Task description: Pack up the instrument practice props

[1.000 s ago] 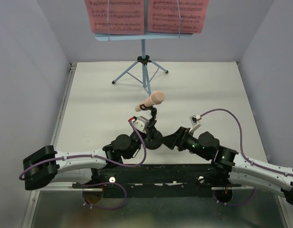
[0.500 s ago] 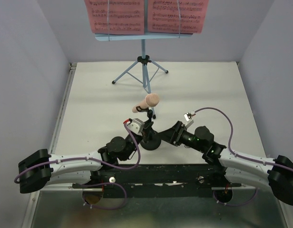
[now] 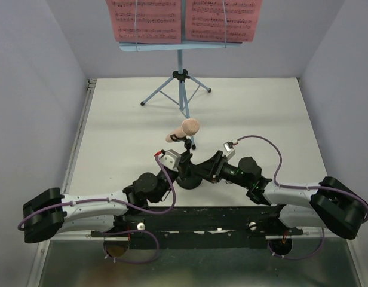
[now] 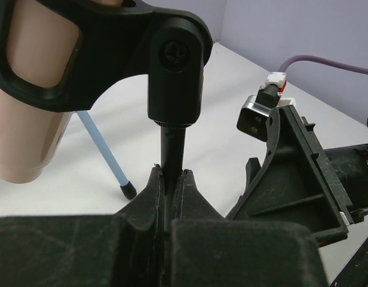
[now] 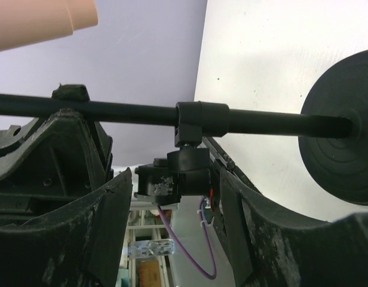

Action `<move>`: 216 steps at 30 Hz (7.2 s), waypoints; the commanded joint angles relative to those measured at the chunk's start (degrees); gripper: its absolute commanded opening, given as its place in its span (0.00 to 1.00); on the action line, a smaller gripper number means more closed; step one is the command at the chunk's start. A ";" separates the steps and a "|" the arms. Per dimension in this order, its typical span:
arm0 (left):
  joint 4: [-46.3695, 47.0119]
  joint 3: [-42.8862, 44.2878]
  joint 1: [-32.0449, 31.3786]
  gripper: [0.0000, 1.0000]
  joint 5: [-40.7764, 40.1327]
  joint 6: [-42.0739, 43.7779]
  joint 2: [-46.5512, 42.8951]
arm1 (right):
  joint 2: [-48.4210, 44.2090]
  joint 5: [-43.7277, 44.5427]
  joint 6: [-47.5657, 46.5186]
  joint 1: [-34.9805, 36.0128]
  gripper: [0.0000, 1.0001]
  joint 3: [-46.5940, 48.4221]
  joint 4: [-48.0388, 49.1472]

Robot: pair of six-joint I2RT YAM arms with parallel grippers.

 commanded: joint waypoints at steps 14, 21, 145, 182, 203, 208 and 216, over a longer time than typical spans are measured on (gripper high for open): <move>1.47 -2.02 -1.08 0.00 -0.75 0.03 -1.97 | 7.74 -2.17 4.03 -1.60 0.01 2.18 10.33; 1.38 -1.93 -0.99 0.00 -0.84 0.21 -2.24 | 8.44 -3.57 3.59 -1.69 0.31 2.44 10.86; 9.29 -4.04 -10.75 0.00 -11.91 -3.49 10.33 | -7.30 0.91 -0.55 3.41 0.61 -4.68 3.56; 11.05 -5.54 -12.33 0.00 -13.85 -2.96 9.89 | 0.53 2.23 1.92 0.68 0.01 -3.63 9.89; 11.22 -3.87 -12.33 0.00 -13.85 -3.22 14.81 | -5.97 39.18 -59.14 14.81 0.01 20.19 -40.21; 11.66 -4.13 -12.42 0.00 -13.85 -3.84 15.25 | -4.82 46.09 -62.25 19.93 0.01 20.72 -40.56; 10.00 -4.13 -12.33 0.02 -15.25 -4.71 14.38 | -10.09 43.01 -53.37 19.93 0.69 20.99 -45.12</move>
